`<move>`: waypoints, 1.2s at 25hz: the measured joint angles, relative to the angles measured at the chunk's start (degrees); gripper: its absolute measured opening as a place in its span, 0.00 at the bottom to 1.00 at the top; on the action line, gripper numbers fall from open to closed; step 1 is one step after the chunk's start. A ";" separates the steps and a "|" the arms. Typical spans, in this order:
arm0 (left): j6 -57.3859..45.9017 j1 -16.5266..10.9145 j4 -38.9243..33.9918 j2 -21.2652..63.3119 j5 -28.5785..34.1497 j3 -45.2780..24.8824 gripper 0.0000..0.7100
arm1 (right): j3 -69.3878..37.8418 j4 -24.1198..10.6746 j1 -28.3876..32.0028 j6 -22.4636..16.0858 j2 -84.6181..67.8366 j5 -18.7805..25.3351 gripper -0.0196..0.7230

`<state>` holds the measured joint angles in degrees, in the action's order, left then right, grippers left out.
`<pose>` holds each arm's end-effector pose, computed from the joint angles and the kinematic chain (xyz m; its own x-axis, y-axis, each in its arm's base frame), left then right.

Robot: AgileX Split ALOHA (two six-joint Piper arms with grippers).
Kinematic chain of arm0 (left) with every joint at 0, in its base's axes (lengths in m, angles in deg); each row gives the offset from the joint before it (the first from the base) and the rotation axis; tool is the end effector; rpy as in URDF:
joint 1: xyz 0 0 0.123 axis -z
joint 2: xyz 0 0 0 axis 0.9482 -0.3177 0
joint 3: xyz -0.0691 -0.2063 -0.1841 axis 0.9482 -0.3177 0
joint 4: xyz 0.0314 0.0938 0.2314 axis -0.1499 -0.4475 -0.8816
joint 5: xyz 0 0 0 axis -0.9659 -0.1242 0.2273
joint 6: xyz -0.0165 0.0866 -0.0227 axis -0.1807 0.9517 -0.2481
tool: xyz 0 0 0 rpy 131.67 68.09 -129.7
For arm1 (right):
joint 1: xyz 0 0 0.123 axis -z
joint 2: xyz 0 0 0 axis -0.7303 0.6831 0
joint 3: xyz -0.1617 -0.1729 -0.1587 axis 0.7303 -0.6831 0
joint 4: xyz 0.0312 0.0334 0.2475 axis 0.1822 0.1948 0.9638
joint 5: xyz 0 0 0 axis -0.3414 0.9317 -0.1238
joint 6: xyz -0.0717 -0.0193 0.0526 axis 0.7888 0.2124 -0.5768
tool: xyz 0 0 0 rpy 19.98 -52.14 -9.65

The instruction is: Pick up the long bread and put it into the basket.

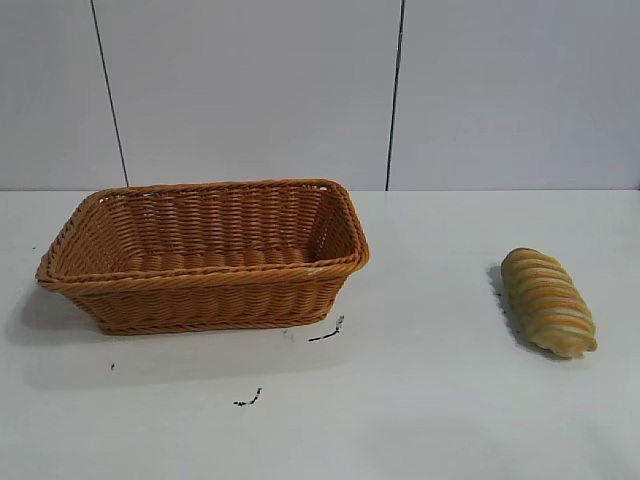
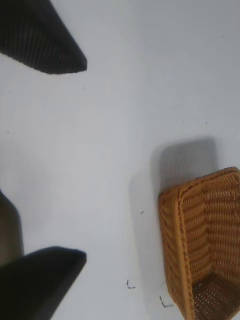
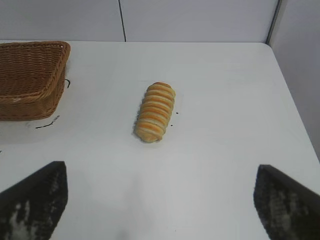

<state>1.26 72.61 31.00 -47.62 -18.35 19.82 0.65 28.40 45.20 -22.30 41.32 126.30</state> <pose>-0.0064 -0.0029 0.2765 -0.4536 0.0674 -0.8887 0.0765 0.9964 0.0365 -0.0037 0.0009 0.2806 -0.4091 -0.0278 -0.9121 -0.0464 0.9989 -0.0097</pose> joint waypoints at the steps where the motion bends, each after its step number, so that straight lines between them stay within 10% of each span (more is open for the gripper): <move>1: 0.00 0.00 0.00 0.00 0.00 0.00 0.97 | 0.00 0.00 0.00 0.00 0.00 0.00 0.95; 14: 0.00 0.00 0.00 0.00 0.00 0.00 0.97 | 1.02 0.00 0.00 0.00 2.25 0.11 0.95; 30: 0.00 0.00 0.00 0.00 0.00 0.00 0.97 | 23.82 0.05 0.00 -0.05 55.30 -0.29 0.95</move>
<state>1.26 72.61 31.00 -47.62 -18.35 19.82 24.47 28.45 45.20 -22.35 96.63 126.01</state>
